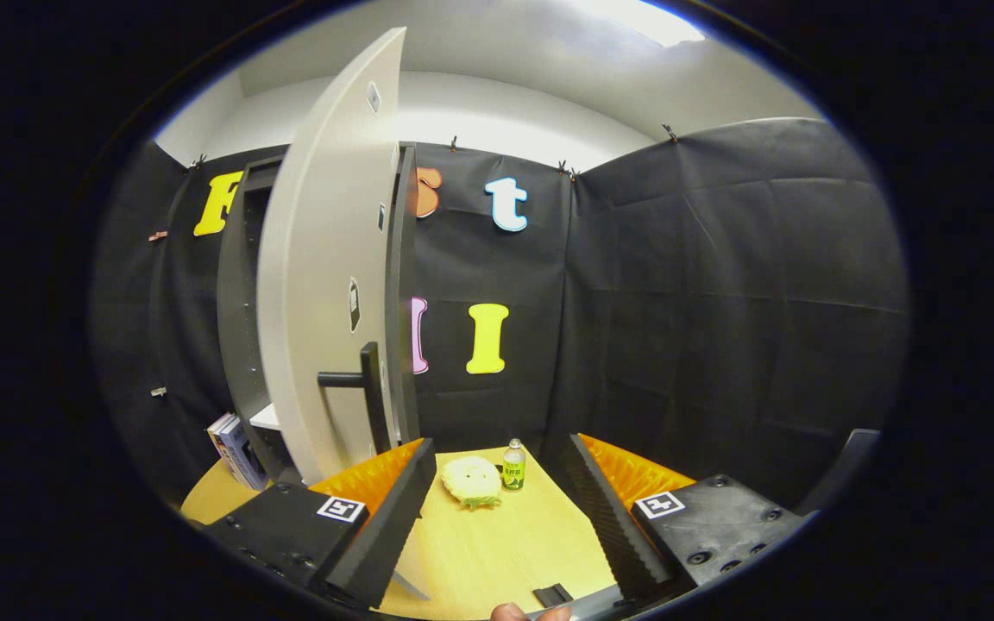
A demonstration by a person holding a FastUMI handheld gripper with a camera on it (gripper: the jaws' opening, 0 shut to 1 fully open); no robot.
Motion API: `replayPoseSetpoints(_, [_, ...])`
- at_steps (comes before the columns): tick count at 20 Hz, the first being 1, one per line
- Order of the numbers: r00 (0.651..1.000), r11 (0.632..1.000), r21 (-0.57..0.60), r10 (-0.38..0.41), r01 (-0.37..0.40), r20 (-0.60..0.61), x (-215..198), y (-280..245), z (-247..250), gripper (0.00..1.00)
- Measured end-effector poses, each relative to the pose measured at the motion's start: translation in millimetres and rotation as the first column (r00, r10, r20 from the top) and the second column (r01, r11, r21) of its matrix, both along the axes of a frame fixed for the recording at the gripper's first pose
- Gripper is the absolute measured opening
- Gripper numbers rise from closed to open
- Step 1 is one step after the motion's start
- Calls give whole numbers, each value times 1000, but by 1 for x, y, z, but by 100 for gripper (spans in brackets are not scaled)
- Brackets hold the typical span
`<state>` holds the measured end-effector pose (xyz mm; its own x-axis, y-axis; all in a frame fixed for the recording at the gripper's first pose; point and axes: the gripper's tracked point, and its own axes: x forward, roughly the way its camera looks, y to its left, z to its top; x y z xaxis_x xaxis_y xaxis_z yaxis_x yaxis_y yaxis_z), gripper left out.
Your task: Open the shoe cabinet door, grab the shoes and put them into the shoe cabinet, then close the shoe cabinet door.
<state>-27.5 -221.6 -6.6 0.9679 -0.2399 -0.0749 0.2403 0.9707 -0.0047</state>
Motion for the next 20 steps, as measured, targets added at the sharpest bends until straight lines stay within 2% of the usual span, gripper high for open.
replayPoseSetpoints(2, [1000,1000,-3,20,-20,-16,11,3,-3,98])
replayPoseSetpoints(7, [999,999,41,28,-27,-23,8,16,-5,95])
replayPoseSetpoints(12, [995,991,91,104,-102,-13,-12,68,-17,96])
replayPoseSetpoints(20, [974,972,71,225,-225,6,7,177,-19,96])
